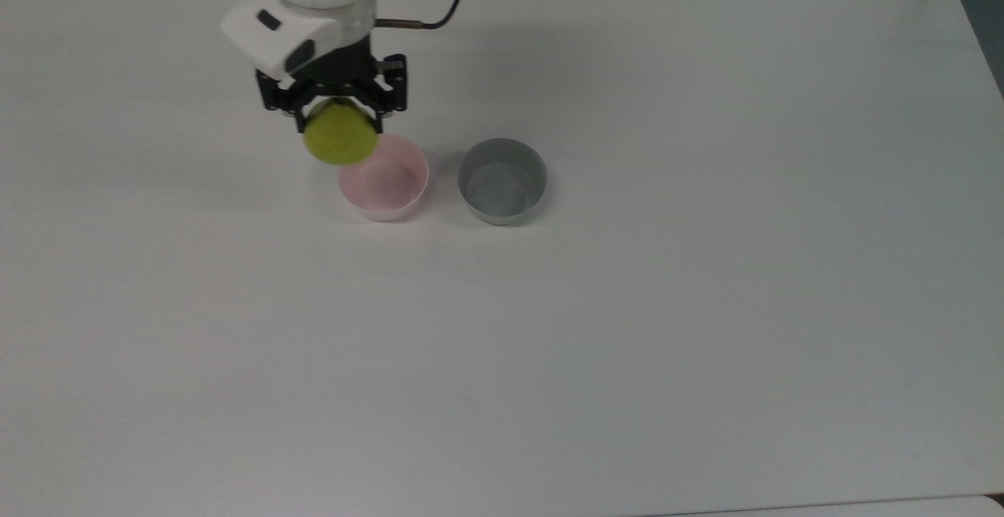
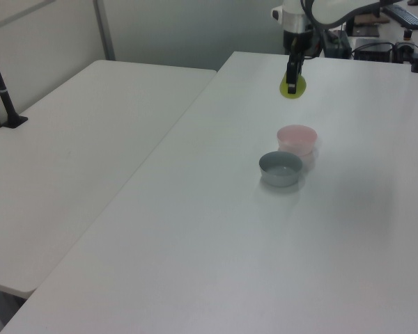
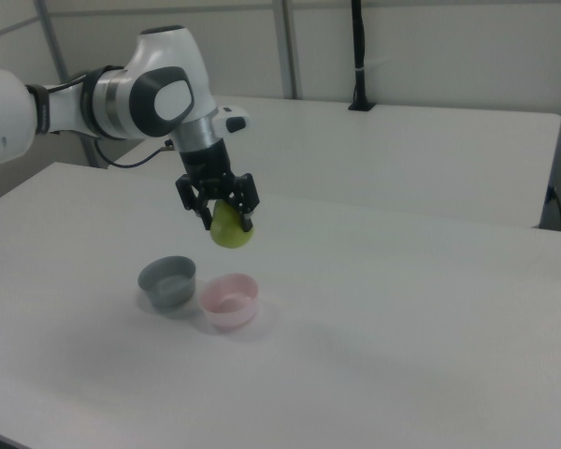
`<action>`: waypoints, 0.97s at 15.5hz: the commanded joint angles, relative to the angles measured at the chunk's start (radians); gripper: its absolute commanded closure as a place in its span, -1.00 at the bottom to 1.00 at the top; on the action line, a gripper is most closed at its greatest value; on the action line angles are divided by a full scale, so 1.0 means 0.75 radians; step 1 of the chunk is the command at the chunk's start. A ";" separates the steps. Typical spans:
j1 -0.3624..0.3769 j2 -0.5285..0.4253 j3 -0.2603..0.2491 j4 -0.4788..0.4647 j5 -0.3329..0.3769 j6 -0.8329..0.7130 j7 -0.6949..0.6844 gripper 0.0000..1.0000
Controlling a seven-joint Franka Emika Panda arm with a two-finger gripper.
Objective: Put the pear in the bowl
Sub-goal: 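Carry the pear over the pink bowl and lower it in, then open the gripper to release the pear into the pink bowl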
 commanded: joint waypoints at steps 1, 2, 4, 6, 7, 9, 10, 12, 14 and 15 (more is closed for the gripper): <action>0.052 -0.064 -0.012 -0.132 0.010 0.007 0.025 0.20; 0.052 -0.064 -0.010 -0.153 0.010 0.036 0.021 0.20; 0.052 -0.062 -0.010 -0.214 0.010 0.093 0.011 0.20; 0.054 -0.048 -0.010 -0.275 0.010 0.177 0.002 0.20; 0.060 -0.048 -0.010 -0.308 0.008 0.216 0.000 0.20; 0.060 -0.046 -0.010 -0.347 0.006 0.267 0.000 0.20; 0.058 -0.042 -0.010 -0.355 0.006 0.292 0.000 0.20; 0.058 -0.021 -0.010 -0.374 0.006 0.339 0.000 0.20; 0.056 0.001 -0.010 -0.376 0.004 0.382 0.002 0.19; 0.056 0.017 -0.010 -0.376 0.002 0.392 0.002 0.19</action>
